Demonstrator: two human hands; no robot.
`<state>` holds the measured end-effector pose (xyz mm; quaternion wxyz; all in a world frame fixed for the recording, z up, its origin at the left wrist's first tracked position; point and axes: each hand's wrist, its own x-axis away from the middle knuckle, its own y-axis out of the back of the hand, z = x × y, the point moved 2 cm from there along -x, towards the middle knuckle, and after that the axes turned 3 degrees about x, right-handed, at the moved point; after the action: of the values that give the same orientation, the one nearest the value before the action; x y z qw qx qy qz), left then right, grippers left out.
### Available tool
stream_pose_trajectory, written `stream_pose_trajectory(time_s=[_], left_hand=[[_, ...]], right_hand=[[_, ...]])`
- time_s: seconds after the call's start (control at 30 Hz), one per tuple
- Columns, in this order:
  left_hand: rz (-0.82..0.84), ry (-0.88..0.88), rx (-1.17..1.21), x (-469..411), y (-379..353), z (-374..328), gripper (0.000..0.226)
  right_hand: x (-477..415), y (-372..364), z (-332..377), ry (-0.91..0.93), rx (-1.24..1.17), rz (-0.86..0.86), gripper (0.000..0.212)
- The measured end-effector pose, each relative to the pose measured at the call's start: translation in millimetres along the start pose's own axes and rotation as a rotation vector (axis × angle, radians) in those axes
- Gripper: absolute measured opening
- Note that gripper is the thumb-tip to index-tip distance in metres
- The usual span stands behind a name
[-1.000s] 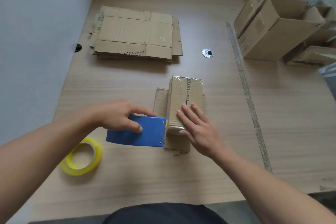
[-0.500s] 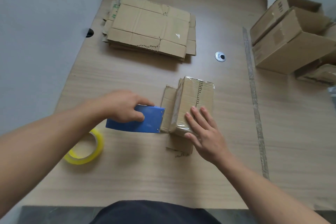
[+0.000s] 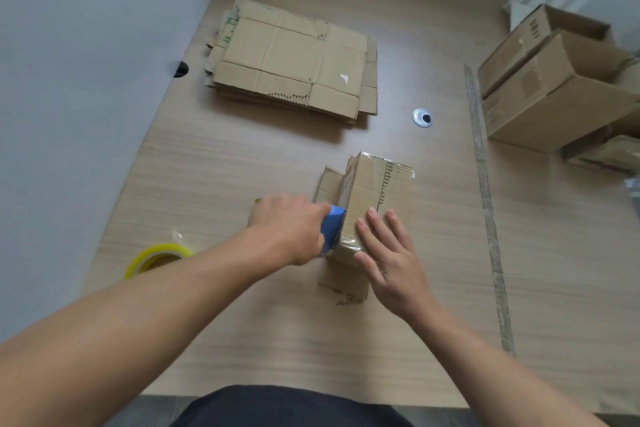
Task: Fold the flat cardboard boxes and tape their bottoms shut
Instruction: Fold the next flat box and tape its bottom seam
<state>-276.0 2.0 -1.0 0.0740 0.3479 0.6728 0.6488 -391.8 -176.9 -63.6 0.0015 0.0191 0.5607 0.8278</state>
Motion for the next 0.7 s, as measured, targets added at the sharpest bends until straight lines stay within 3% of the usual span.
stream_pose_trajectory(time_s=[0.17, 0.33, 0.57, 0.7], left_hand=[[-0.015, 0.056, -0.059, -2.4, -4.4, -21.9, 0.025], [-0.036, 0.063, 0.01, -4.7, -19.1, -15.8, 0.036], [-0.102, 0.183, 0.098, 2.6, -60.3, 53.1, 0.059], [-0.113, 0.207, 0.175, 3.2, -76.7, 65.9, 0.068]], right_hand=[[0.4, -2.1, 4.6, -0.051, -0.039, -0.017, 0.057], [4.6, -4.1, 14.1, -0.115, -0.064, -0.003, 0.057], [12.4, 3.9, 34.9, -0.178, -0.135, 0.067, 0.051], [17.2, 25.7, 36.0, -0.161, -0.124, -0.043, 0.049]])
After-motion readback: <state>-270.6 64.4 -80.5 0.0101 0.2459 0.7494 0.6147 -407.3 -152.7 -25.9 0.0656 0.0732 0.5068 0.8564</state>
